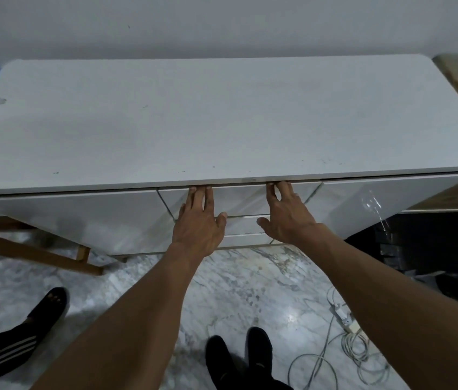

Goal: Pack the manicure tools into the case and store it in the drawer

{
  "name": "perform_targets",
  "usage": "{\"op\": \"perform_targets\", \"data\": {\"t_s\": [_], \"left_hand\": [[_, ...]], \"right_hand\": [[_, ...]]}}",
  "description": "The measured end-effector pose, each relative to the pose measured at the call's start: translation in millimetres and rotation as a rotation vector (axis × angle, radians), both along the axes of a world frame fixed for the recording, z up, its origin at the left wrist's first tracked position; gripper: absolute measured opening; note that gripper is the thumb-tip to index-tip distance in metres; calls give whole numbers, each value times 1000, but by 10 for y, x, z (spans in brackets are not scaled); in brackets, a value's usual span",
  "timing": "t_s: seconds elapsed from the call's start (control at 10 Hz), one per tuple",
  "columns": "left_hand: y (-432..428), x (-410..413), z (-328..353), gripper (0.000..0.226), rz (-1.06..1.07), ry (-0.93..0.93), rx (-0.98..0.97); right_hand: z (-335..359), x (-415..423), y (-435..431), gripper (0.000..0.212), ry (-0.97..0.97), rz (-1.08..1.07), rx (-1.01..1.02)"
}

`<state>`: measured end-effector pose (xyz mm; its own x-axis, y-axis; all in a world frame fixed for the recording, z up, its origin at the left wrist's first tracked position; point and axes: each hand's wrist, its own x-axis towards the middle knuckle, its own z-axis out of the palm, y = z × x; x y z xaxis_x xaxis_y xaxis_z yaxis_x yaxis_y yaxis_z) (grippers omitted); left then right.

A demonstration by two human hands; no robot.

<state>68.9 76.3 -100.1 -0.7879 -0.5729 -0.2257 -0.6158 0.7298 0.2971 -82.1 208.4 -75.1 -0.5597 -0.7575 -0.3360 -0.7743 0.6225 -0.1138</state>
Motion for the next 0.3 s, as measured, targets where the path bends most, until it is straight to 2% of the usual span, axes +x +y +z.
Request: {"op": "perform_targets", "data": {"t_s": [0.2,0.3], "left_hand": [[-41,-86,177,69,20,-126,94],[113,80,238,68,22,-82,59]], "right_hand": [[199,-96,28,93,-130,23,34],[262,-96,208,78,-178,8,-45]]}}
